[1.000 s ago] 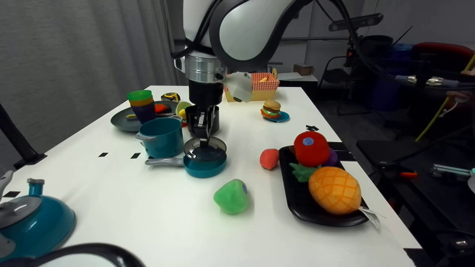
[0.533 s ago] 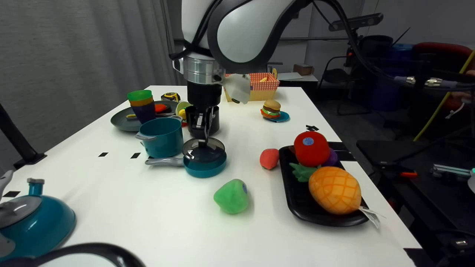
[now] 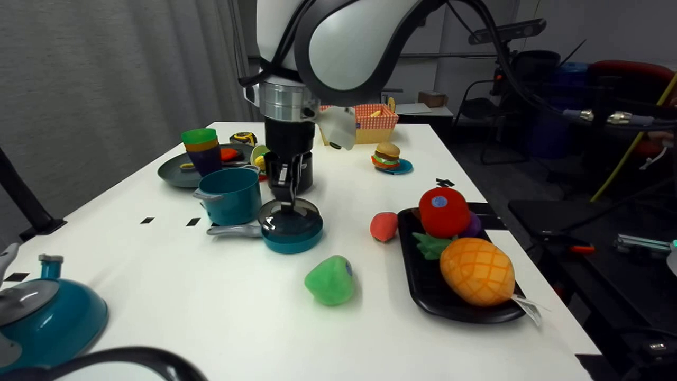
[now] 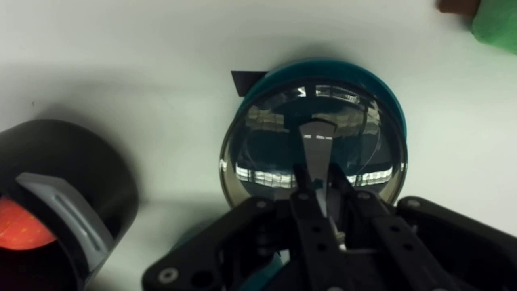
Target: Pick the lid on the black pot and put it on the blue pan
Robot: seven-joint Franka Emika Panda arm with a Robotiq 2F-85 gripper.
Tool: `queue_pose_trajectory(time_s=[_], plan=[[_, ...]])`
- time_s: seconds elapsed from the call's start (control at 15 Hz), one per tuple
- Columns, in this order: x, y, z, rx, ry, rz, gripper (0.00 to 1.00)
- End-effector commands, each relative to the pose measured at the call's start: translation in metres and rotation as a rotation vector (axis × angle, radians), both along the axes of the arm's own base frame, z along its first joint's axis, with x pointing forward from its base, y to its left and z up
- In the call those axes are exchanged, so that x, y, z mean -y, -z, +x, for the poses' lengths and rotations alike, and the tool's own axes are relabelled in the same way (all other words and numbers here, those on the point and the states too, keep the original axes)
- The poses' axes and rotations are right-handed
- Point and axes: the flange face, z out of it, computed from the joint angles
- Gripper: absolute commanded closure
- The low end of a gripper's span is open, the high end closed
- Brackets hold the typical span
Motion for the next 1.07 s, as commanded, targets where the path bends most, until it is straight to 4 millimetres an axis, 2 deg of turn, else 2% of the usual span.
queue_pose_trajectory(time_s=[0.0,0.47,0.67,1.0], plan=[[-0.001,-0.001,0.003,0.014,-0.011,-0.003,0.53],[0.002,-0.005,0.001,0.013,-0.008,0.000,0.02],[0.005,-0.013,0.000,0.026,-0.006,-0.001,0.00],[0.010,-0.043,-0.005,0.065,-0.009,-0.011,0.00]])
